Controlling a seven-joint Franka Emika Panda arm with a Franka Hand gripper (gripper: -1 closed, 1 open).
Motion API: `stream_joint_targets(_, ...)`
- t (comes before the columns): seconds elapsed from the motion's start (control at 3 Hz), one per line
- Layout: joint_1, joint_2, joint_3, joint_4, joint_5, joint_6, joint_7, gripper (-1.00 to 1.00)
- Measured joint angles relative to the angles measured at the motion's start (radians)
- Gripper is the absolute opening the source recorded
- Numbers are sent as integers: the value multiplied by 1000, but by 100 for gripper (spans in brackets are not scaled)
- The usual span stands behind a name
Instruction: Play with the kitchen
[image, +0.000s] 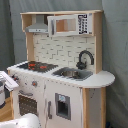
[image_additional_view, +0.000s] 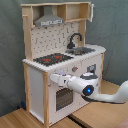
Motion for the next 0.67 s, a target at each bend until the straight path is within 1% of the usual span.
stream_joint_targets(0.67, 0, 0, 0, 0, 0, 5, -215, -100)
